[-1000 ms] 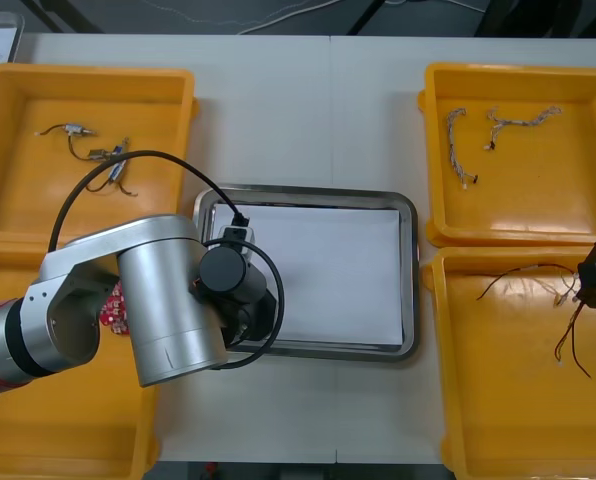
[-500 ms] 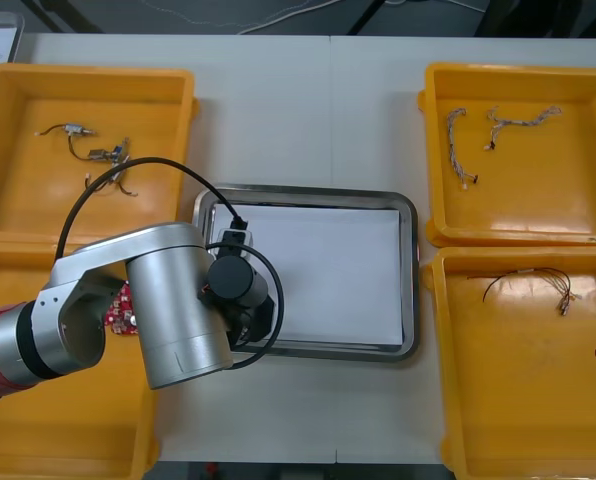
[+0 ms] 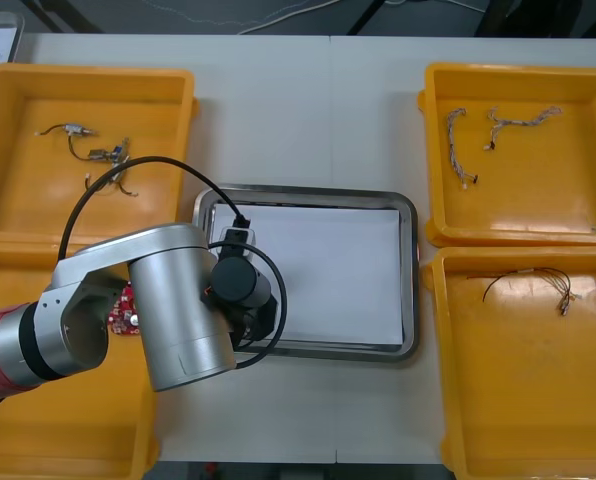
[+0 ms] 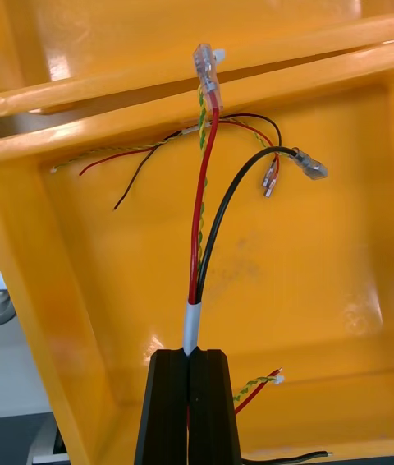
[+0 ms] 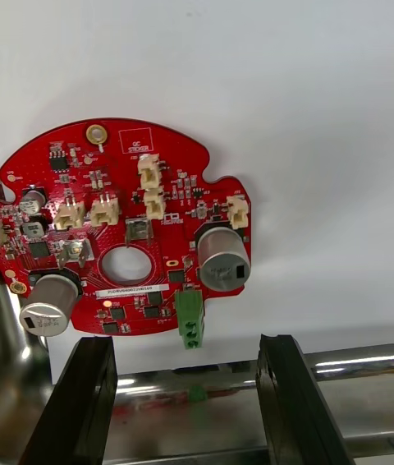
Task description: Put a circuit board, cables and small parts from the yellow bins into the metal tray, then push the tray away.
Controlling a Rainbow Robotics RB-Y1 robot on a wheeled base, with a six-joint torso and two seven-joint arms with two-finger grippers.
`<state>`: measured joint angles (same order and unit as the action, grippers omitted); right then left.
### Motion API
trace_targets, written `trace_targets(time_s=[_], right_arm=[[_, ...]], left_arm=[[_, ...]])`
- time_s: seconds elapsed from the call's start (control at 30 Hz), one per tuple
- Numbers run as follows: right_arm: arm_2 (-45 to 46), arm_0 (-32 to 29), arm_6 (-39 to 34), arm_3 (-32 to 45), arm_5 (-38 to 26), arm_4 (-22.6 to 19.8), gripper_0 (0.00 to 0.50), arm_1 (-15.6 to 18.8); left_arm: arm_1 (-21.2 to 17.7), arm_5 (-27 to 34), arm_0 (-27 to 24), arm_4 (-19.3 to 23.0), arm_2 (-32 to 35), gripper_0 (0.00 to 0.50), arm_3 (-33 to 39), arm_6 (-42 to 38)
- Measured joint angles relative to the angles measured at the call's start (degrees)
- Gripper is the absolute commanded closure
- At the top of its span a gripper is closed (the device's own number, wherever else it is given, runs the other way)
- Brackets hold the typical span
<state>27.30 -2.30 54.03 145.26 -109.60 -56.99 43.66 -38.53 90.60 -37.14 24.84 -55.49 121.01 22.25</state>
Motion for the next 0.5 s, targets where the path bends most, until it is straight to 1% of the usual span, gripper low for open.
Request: trace_targets(time_s=[0.1, 0.17, 0.27, 0.5], right_arm=[[0.72, -0.31, 1.24, 0.14, -0.01, -1.04, 0.5, 0.03], [0.87, -0.47, 1.52, 0.19, -0.01, -1.21, 0.5, 0.1], [0.89, -0.66, 1.52, 0.24, -0.02, -1.41, 0.5, 0.3], [0.87, -0.7, 1.55, 0.94, -0.03, -1.58, 0.5, 0.38]], left_arm=[[0.0, 3.19, 0.0, 0.24, 0.57, 0.0, 1.8, 0.0], [0.0, 5.45, 0.0, 1.24, 1.76, 0.0, 3.25, 0.0], [0.0, 7.92, 0.0, 3.71, 4.72, 0.0, 5.28, 0.0], [-0.11, 14.29, -0.01, 10.97, 14.27, 0.0, 9.68, 0.01]])
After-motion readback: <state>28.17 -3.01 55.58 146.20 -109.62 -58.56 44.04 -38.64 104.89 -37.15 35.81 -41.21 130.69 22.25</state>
